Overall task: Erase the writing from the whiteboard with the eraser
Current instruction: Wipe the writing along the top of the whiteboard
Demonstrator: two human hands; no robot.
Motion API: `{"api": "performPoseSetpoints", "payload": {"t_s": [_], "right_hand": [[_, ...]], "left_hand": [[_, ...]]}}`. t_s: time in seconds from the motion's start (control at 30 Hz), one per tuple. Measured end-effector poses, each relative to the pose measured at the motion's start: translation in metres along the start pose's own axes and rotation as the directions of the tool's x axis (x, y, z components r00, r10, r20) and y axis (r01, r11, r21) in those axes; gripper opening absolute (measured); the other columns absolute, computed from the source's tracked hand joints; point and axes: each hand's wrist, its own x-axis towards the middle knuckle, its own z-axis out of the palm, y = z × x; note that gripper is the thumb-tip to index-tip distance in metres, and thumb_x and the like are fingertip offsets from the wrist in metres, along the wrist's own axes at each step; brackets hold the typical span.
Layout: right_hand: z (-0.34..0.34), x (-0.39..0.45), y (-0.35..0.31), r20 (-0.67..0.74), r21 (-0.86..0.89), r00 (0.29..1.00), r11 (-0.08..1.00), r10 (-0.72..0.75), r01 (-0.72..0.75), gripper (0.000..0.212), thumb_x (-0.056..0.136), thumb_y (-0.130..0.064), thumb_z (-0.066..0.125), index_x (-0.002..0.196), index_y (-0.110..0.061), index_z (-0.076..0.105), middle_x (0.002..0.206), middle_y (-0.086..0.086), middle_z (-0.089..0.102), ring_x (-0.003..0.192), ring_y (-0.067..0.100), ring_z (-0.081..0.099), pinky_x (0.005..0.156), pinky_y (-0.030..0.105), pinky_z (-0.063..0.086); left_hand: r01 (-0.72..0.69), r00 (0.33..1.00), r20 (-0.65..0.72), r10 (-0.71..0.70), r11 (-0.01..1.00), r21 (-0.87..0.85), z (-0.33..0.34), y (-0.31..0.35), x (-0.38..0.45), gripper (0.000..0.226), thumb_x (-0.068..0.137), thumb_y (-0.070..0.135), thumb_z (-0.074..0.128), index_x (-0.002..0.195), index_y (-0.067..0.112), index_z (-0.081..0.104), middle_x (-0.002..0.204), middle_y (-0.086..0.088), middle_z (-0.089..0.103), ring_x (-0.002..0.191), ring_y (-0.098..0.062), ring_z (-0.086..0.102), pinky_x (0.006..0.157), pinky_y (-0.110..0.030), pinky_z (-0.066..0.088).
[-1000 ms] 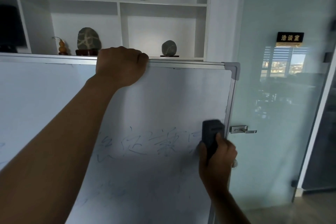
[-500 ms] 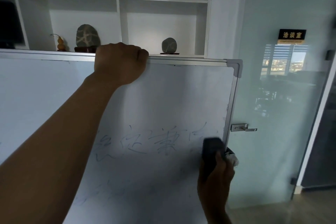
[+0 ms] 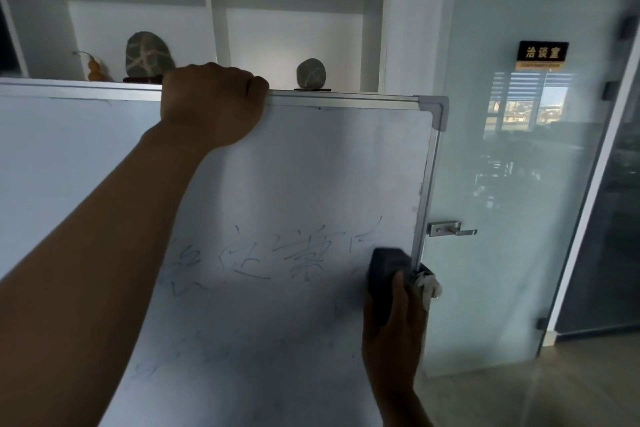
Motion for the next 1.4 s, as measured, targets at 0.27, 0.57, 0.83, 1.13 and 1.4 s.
{"api": "performPoseSetpoints", "payload": {"t_s": [0.27, 0.57, 0.83, 1.13, 1.4], "right_hand": [[0.001, 0.022, 0.006, -0.054, -0.01, 0.996, 0.998, -0.07, 0.069, 0.054, 0.091, -0.03, 0.06, 0.137, -0.005, 0.048, 0.128, 0.027, 0.052, 0.116, 0.04, 0.051, 0.095, 0.037, 0.045], [-0.001, -0.02, 0.018, 0.003, 0.025, 0.994, 0.994, 0.109, -0.109, 0.064, 0.09, -0.04, 0.054, 0.148, -0.023, 0.033, 0.125, 0.02, 0.055, 0.115, 0.028, 0.048, 0.091, 0.042, 0.051], [-0.008, -0.046, 0.039, 0.132, -0.07, 0.976, 0.984, 0.174, -0.166, 0.07, 0.083, -0.021, 0.071, 0.142, -0.019, 0.033, 0.113, 0.019, 0.057, 0.1, 0.033, 0.058, 0.073, 0.044, 0.059], [-0.006, -0.046, 0.039, 0.151, -0.053, 0.966, 0.978, 0.209, -0.203, 0.075, 0.083, -0.019, 0.075, 0.143, -0.02, 0.029, 0.113, 0.014, 0.054, 0.1, 0.035, 0.059, 0.081, 0.043, 0.056], [-0.002, -0.054, 0.042, 0.142, -0.061, 0.972, 0.982, 0.186, -0.179, 0.077, 0.082, -0.019, 0.074, 0.144, -0.018, 0.028, 0.128, 0.02, 0.053, 0.113, 0.04, 0.056, 0.085, 0.048, 0.055]], "left_hand": [[-0.006, 1.0, 0.011, 0.005, 1.0, 0.012, -0.005, 0.0, -0.002, 0.065, 0.081, 0.04, 0.01, 0.089, 0.007, 0.065, 0.081, -0.019, 0.058, 0.069, -0.03, 0.043, 0.068, -0.033, 0.031], [-0.002, 1.0, 0.007, 0.002, 1.0, 0.003, 0.002, -0.001, 0.0, 0.062, 0.083, 0.041, 0.012, 0.082, 0.007, 0.064, 0.081, -0.018, 0.062, 0.068, -0.032, 0.047, 0.066, -0.033, 0.029], [-0.004, 1.0, 0.031, 0.003, 0.999, 0.035, -0.003, 0.001, -0.001, 0.057, 0.095, 0.036, 0.018, 0.091, 0.003, 0.064, 0.091, -0.025, 0.062, 0.073, -0.031, 0.044, 0.072, -0.036, 0.029], [-0.019, 0.999, -0.046, 0.021, 0.999, 0.035, -0.002, 0.002, -0.003, 0.059, 0.092, 0.036, 0.016, 0.083, 0.0, 0.061, 0.072, -0.021, 0.055, 0.067, -0.031, 0.043, 0.071, -0.037, 0.029], [-0.035, 0.958, -0.287, 0.029, 0.999, -0.017, 0.023, 0.013, -0.044, 0.053, 0.09, 0.04, 0.034, 0.126, 0.005, 0.052, 0.122, -0.02, 0.054, 0.118, -0.038, 0.046, 0.109, -0.048, 0.024]]}}
